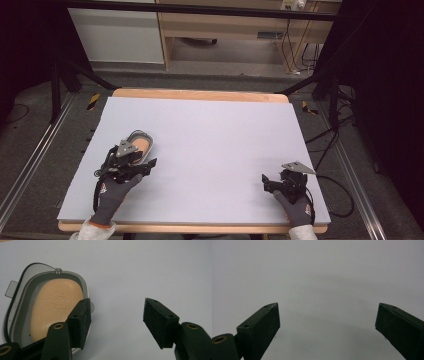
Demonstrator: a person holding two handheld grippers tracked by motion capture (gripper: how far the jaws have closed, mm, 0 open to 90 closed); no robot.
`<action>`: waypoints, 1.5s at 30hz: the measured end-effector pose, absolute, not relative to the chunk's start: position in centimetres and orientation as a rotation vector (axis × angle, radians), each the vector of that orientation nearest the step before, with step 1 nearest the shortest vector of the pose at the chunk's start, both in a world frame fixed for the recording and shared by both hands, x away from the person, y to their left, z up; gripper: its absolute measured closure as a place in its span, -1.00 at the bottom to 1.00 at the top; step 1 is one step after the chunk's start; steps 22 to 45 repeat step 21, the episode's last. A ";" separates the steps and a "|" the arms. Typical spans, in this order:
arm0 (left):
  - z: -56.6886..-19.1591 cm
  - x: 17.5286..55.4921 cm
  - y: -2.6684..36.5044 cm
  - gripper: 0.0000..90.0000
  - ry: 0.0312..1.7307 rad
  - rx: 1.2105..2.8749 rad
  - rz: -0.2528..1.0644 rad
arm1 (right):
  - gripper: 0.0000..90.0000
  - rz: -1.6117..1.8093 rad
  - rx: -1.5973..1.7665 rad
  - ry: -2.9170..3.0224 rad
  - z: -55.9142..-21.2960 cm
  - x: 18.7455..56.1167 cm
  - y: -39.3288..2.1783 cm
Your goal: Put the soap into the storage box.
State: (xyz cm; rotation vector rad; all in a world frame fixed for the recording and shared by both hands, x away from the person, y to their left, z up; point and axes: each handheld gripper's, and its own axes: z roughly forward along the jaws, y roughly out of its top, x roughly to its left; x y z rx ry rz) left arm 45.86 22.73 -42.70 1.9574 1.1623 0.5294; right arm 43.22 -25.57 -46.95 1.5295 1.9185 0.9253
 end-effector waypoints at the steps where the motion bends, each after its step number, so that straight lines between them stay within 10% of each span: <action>1: -42.8 45.7 22.8 -0.14 1.163 1.958 0.532 | -0.87 0.927 1.529 1.917 -47.0 43.2 -25.7; 45: -45.2 42.2 25.8 -0.18 1.217 1.998 0.531 | -0.86 0.895 1.560 1.900 -47.4 42.9 -26.6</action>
